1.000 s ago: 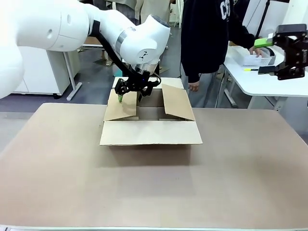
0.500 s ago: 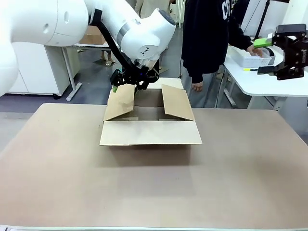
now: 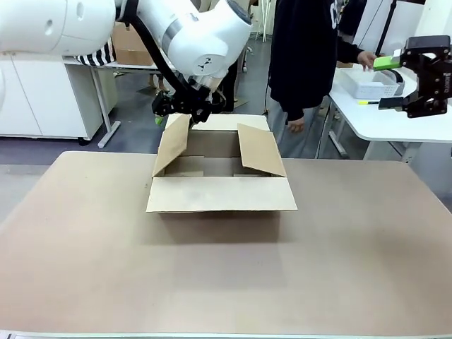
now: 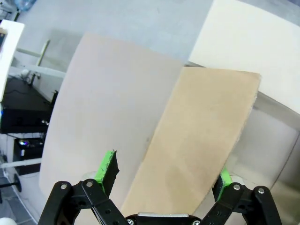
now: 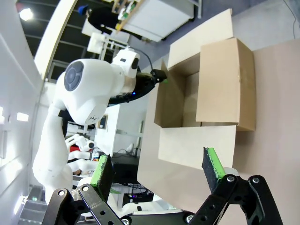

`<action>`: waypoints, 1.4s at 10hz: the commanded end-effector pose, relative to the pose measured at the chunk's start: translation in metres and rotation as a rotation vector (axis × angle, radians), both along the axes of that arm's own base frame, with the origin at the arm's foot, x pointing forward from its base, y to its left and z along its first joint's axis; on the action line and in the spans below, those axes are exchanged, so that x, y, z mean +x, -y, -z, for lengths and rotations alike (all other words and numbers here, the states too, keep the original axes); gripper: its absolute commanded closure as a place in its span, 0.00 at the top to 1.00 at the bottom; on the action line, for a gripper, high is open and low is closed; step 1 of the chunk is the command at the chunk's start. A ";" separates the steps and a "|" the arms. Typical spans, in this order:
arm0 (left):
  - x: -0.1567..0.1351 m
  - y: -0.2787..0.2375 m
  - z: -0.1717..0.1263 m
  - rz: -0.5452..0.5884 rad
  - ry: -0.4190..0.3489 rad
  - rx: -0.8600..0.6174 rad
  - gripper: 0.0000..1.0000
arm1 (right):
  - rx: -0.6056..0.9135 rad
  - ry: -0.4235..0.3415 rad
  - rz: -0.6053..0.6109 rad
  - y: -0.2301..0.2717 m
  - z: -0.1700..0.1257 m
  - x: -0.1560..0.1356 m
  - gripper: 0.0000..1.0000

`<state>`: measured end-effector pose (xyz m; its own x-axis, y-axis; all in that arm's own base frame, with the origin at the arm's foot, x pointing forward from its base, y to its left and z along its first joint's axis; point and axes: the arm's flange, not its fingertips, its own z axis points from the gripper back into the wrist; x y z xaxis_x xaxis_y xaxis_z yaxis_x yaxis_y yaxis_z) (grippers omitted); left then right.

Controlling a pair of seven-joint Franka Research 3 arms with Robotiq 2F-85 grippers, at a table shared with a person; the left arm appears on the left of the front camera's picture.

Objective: Pack the gift set into the box.
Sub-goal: Place both hands on the side flaps of the Package Box and spread them outward.

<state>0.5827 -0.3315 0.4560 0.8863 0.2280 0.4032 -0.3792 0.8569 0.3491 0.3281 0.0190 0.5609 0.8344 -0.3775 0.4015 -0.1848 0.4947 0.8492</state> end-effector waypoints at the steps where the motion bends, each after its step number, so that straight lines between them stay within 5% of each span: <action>1: -0.014 -0.045 -0.002 -0.005 -0.025 -0.071 1.00 | 0.010 0.035 -0.007 -0.002 0.000 0.005 1.00; 7: -0.009 -0.141 -0.008 -0.079 -0.034 -0.405 1.00 | 0.010 0.035 -0.007 -0.002 0.000 0.005 1.00; 12: -0.015 -0.223 -0.002 -0.016 -0.041 -0.687 1.00 | 0.010 0.035 -0.007 -0.002 0.000 0.005 1.00; 14: -0.009 -0.240 0.024 0.071 -0.118 -0.825 1.00 | 0.010 0.035 -0.007 -0.002 0.000 0.005 1.00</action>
